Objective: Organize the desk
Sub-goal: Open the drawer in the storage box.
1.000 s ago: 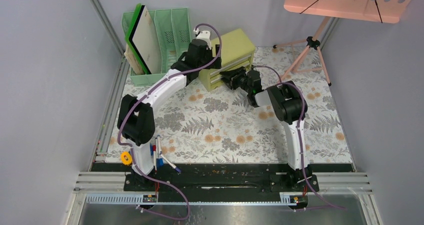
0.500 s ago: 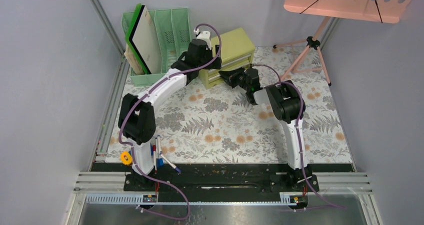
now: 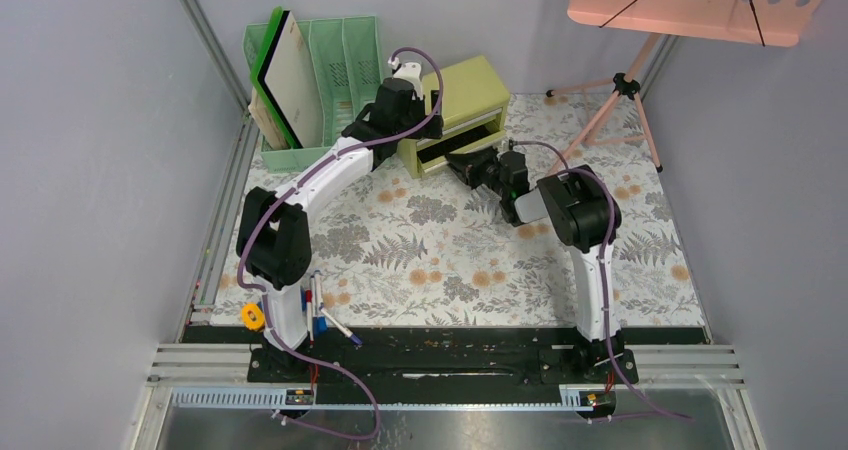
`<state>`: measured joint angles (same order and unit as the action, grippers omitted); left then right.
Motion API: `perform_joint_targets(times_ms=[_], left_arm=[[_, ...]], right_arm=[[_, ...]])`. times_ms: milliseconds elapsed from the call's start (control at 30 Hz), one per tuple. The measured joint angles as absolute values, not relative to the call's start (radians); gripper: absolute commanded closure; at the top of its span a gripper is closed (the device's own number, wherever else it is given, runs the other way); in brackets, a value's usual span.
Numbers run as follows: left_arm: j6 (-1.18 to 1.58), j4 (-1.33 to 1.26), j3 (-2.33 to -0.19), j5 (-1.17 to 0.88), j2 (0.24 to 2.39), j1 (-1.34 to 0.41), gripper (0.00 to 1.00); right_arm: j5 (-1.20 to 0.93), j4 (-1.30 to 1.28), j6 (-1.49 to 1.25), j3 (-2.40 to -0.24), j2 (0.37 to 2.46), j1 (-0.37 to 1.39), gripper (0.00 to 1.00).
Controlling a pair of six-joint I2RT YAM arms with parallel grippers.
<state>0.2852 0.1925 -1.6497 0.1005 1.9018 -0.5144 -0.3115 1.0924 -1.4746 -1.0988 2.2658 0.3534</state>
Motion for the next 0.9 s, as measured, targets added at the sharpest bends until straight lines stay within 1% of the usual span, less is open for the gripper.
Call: perform_joint_targets(times_ms=[367,533,567,600,733,800,833,900], left_arm=[[0.273,0.185,-1.644,0.089,1.902,-0.514,0.15],[0.262,0.142,-1.6,0.078,1.879,-0.512,0.14],[0.262,0.135,-1.583,0.074,1.868,-0.512,0.14],[0.262,0.133,-1.566,0.072,1.853,-0.511,0.14],[0.266,0.133,-1.501,0.055,1.784,-0.509,0.13],[0.271,0.131,-1.467,0.044,1.733,-0.509,0.1],[0.273,0.127,-1.448,0.04,1.7,-0.509,0.09],[0.282,0.116,-1.405,0.033,1.623,-0.509,0.07]], right_arm=[[-0.302,1.177,-1.487,-0.938,2.193,0.352,1.0],[-0.299,1.192,-1.487,-0.881,2.159,0.352,1.0],[-0.299,1.193,-1.487,-0.87,2.151,0.352,0.98],[-0.298,1.196,-1.487,-0.86,2.145,0.352,0.93],[-0.296,1.215,-1.488,-0.825,2.13,0.352,0.64],[-0.295,1.214,-1.488,-0.802,2.114,0.352,0.51],[-0.291,1.2,-1.481,-0.785,2.099,0.352,0.43],[-0.287,1.169,-1.471,-0.75,2.07,0.351,0.35]])
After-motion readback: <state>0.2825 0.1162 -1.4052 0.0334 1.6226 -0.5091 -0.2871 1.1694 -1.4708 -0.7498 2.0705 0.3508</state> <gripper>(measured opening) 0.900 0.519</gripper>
